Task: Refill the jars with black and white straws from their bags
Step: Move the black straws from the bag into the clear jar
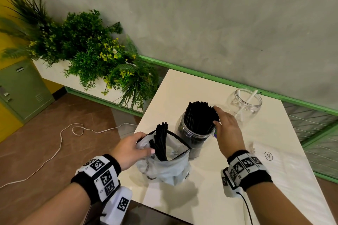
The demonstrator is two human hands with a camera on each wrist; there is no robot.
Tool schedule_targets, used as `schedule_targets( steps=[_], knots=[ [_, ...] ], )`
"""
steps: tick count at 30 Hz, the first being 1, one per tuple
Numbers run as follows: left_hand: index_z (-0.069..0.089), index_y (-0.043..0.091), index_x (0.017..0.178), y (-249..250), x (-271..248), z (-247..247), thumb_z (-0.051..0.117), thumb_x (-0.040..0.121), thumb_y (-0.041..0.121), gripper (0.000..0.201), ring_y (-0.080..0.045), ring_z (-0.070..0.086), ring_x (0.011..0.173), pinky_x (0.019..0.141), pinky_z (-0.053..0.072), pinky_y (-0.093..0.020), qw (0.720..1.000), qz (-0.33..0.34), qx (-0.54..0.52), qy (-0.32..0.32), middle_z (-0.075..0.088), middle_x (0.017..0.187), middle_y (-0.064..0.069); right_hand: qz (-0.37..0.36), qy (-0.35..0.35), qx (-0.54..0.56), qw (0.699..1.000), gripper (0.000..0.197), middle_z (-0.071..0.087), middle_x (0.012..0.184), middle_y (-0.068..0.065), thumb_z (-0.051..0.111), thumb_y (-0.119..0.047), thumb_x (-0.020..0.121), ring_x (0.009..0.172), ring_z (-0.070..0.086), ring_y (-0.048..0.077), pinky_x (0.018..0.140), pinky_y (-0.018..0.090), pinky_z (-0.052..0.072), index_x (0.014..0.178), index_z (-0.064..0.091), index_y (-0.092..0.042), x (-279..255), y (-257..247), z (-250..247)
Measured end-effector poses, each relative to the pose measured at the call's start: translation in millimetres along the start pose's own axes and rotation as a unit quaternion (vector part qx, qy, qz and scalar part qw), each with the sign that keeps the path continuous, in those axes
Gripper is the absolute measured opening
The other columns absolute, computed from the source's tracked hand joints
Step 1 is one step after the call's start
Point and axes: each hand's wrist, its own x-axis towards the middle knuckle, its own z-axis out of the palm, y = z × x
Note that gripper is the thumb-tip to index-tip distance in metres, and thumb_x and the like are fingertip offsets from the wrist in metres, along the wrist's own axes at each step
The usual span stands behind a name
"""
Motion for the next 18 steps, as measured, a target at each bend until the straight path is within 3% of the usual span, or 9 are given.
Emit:
schedule_targets(
  steps=[3, 6, 7, 9, 10, 11, 13, 16, 18],
  knots=[
    [0.062, 0.027, 0.097, 1, -1, 0, 0.070, 0.063, 0.050, 0.041, -0.010, 0.066, 0.085, 0.083, 0.052, -0.040, 1.000, -0.002, 0.007, 0.001, 0.071, 0.088, 0.007, -0.013, 0.034, -0.011, 0.999, 0.042, 0.053, 0.133, 0.015, 0.053, 0.007, 0.090, 0.113, 0.048, 0.028, 0.099, 0.034, 0.041, 0.130, 0.055, -0.006, -3, 0, 9],
    [0.062, 0.027, 0.097, 0, -1, -1, 0.070, 0.062, 0.051, 0.043, -0.010, 0.066, 0.085, 0.083, 0.052, -0.040, 1.000, 0.000, 0.002, 0.001, 0.071, 0.088, 0.008, -0.005, 0.109, 0.060, 0.992, 0.039, 0.046, 0.127, 0.013, 0.053, 0.011, 0.088, 0.093, 0.048, 0.002, 0.086, 0.032, 0.051, 0.123, 0.059, -0.004, -3, -3, 13],
    [0.063, 0.027, 0.097, 0, -1, -2, 0.070, 0.062, 0.051, 0.043, -0.010, 0.066, 0.085, 0.083, 0.052, -0.040, 1.000, 0.000, 0.001, 0.001, 0.071, 0.088, 0.008, 0.007, 0.126, 0.086, 0.988, 0.039, 0.043, 0.123, 0.010, 0.052, 0.009, 0.089, 0.090, 0.049, -0.001, 0.085, 0.030, 0.050, 0.126, 0.056, -0.005, -3, -7, 14],
    [0.063, 0.027, 0.098, -1, -1, -2, 0.070, 0.061, 0.052, 0.045, -0.010, 0.066, 0.085, 0.083, 0.052, -0.041, 1.000, -0.002, -0.002, 0.000, 0.071, 0.088, 0.008, 0.027, 0.142, 0.097, 0.985, 0.039, 0.041, 0.124, 0.008, 0.053, -0.008, 0.094, 0.099, 0.049, 0.004, 0.092, 0.032, 0.047, 0.132, 0.048, -0.007, -1, -16, 16],
    [0.063, 0.027, 0.098, -1, -1, -2, 0.070, 0.060, 0.054, 0.046, -0.010, 0.066, 0.085, 0.083, 0.052, -0.040, 1.000, -0.002, -0.002, -0.001, 0.071, 0.088, 0.008, 0.027, 0.136, 0.081, 0.987, 0.043, 0.041, 0.128, 0.010, 0.052, -0.022, 0.094, 0.108, 0.047, 0.016, 0.100, 0.034, 0.041, 0.135, 0.045, -0.008, 0, -21, 17],
    [0.063, 0.027, 0.098, -1, -1, -1, 0.070, 0.061, 0.053, 0.046, -0.010, 0.066, 0.085, 0.083, 0.052, -0.040, 1.000, -0.001, -0.001, -0.001, 0.071, 0.088, 0.007, 0.026, 0.118, 0.057, 0.991, 0.052, 0.040, 0.132, 0.012, 0.049, -0.036, 0.093, 0.116, 0.043, 0.023, 0.105, 0.035, 0.034, 0.137, 0.042, -0.010, 2, -26, 18],
    [0.063, 0.026, 0.099, 1, 0, 1, 0.074, 0.067, 0.046, 0.039, -0.010, 0.066, 0.086, 0.082, 0.051, -0.037, 1.000, 0.000, 0.004, 0.000, 0.071, 0.089, 0.007, 0.027, 0.055, 0.013, 0.998, 0.067, 0.038, 0.139, 0.011, 0.047, -0.055, 0.089, 0.124, 0.035, 0.026, 0.106, 0.039, 0.027, 0.142, 0.035, -0.014, 8, -36, 20],
    [0.063, 0.023, 0.100, 5, 0, 4, 0.078, 0.074, 0.033, 0.031, -0.010, 0.065, 0.088, 0.079, 0.049, -0.029, 1.000, 0.001, 0.008, 0.000, 0.070, 0.090, 0.008, 0.036, -0.019, -0.052, 0.998, 0.072, 0.046, 0.134, 0.006, 0.056, -0.058, 0.084, 0.119, 0.039, 0.029, 0.097, 0.047, 0.035, 0.141, 0.037, -0.018, 22, -44, 28],
    [0.063, 0.024, 0.099, 6, -1, 5, 0.076, 0.068, 0.043, 0.039, -0.011, 0.065, 0.088, 0.079, 0.049, -0.030, 1.000, 0.002, 0.002, 0.000, 0.070, 0.089, 0.007, 0.020, -0.037, -0.091, 0.995, 0.056, 0.055, 0.123, 0.006, 0.060, -0.047, 0.087, 0.111, 0.045, 0.031, 0.090, 0.045, 0.037, 0.133, 0.048, -0.017, 28, -44, 33]
  ],
)
